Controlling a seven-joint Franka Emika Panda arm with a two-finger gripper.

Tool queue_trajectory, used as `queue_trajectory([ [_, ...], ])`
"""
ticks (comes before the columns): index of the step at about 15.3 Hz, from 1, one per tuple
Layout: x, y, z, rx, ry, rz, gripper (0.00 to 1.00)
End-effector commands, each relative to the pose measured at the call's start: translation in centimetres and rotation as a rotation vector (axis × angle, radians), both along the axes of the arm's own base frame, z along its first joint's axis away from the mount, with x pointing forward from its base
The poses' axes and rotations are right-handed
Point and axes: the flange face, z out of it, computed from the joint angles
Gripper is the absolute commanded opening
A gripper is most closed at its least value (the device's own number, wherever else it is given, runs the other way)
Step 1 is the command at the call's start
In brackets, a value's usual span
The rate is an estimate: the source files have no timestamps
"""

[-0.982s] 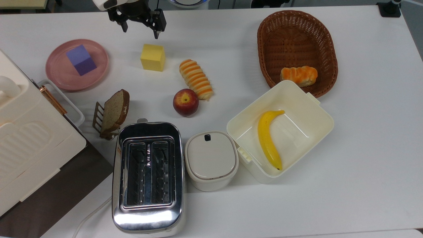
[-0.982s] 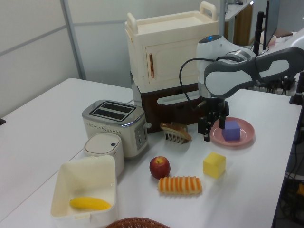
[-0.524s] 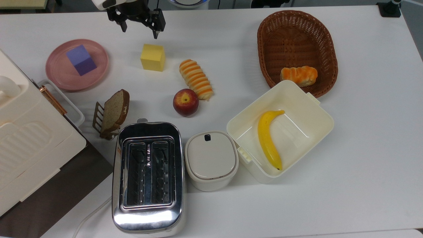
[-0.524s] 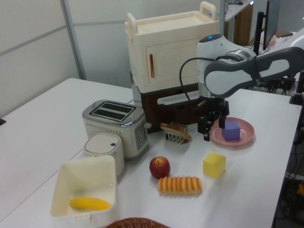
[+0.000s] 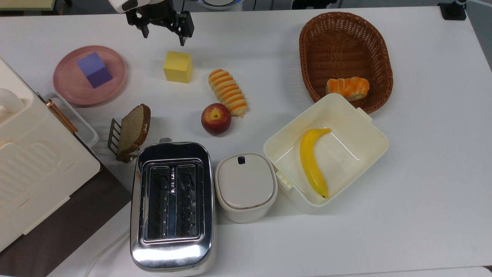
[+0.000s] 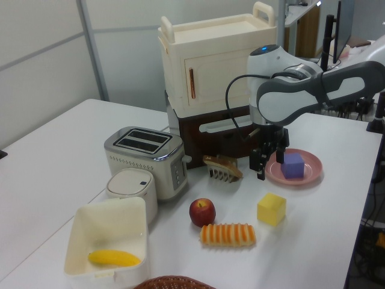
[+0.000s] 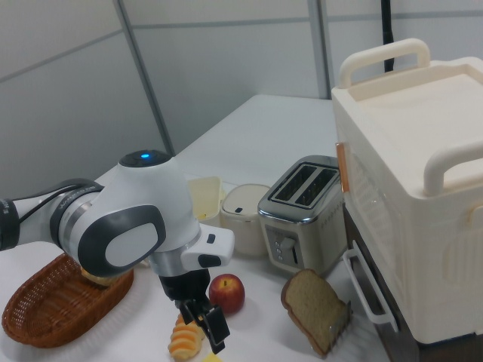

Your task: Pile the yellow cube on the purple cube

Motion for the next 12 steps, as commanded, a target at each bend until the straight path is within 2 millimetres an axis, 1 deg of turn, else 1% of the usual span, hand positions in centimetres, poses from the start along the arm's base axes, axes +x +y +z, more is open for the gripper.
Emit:
queue_trajectory([
  [1,0.33,-0.12,0.88,-0.009,-0.001,-0.017,1.00],
  [3,0.32,-0.51,0.80,-0.009,0.001,-0.023,1.00],
  [5,0.29,-0.12,0.95,-0.009,-0.001,-0.015,1.00],
  [12,0.26,0.11,1.20,-0.009,-0.009,-0.010,1.00],
])
